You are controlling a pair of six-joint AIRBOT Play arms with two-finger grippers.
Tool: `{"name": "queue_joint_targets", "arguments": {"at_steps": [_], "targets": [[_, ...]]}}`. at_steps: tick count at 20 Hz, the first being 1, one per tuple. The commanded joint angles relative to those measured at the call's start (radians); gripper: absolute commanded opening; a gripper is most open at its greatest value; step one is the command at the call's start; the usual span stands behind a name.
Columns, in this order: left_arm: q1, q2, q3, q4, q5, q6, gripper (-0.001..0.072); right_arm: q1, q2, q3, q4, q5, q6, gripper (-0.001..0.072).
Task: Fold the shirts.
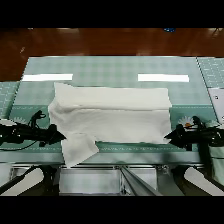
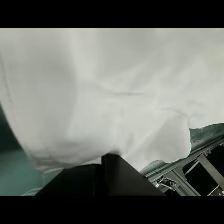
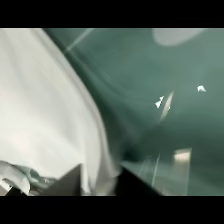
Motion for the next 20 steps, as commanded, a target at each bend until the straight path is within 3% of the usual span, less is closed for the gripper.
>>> {"name": "queue_joint_targets", "arguments": {"at_steps": [1,7,10,15,20], "targets": [[0.000,0.001,0.005,-0.013,-0.002,0.000,0.0026,0.074,-0.019,0.036,0.066,-0.059,-0.037,0.0052],[-0.001,0.000,0.207,-0.121,-0.038,0.000,0.0026,0.074,0.024,0.200,0.055,0.062,-0.080,0.0027],[-0.024,-0.009,0.322,-0.164,-0.021,-0.005,0.0026,0.075,0.023,0.260,0.145,0.072,-0.103,0.0027],[-0.140,-0.153,0.507,-0.165,0.056,-0.039,0.0026,0.085,-0.046,0.354,0.276,0.021,-0.158,0.0027],[-0.222,-0.385,0.727,-0.165,0.097,-0.107,0.0026,0.232,-0.236,0.537,0.303,-0.096,-0.159,0.0027]]}}
